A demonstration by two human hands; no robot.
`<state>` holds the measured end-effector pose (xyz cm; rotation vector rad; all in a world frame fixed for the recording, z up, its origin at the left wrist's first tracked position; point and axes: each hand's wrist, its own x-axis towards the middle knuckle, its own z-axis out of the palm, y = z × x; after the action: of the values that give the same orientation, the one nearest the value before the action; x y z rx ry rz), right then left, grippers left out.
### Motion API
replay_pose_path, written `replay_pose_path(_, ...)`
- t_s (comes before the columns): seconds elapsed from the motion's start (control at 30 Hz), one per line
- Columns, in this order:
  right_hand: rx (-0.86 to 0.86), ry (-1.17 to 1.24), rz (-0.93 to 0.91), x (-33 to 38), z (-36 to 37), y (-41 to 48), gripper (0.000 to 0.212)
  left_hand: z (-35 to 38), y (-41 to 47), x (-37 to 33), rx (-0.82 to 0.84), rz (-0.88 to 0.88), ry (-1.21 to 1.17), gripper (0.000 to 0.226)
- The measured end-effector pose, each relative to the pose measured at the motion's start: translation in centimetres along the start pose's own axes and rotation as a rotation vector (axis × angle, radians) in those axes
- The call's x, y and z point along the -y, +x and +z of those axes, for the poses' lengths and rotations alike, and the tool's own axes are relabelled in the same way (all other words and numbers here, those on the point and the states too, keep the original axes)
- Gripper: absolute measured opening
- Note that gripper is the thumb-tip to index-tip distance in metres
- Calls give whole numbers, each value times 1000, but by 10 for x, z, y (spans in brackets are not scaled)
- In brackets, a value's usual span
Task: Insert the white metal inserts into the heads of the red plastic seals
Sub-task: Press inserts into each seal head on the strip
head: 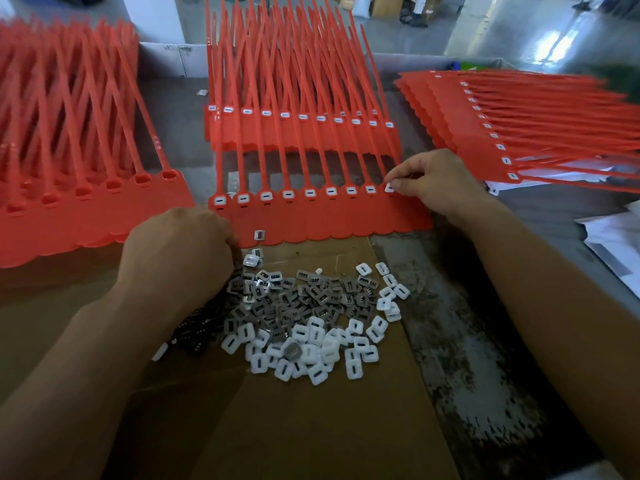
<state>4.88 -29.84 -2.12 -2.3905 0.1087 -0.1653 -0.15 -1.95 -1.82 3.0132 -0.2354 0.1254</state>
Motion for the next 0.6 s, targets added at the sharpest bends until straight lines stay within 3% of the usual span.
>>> replay_pose_path(0.33,6,-202,-88,-1,3,4,11,1,0,0,-3,28,34,30)
replay_pose_path(0.6,-18,-86,-35,-1,5,5,19,3,0,0,-11,37,38,32)
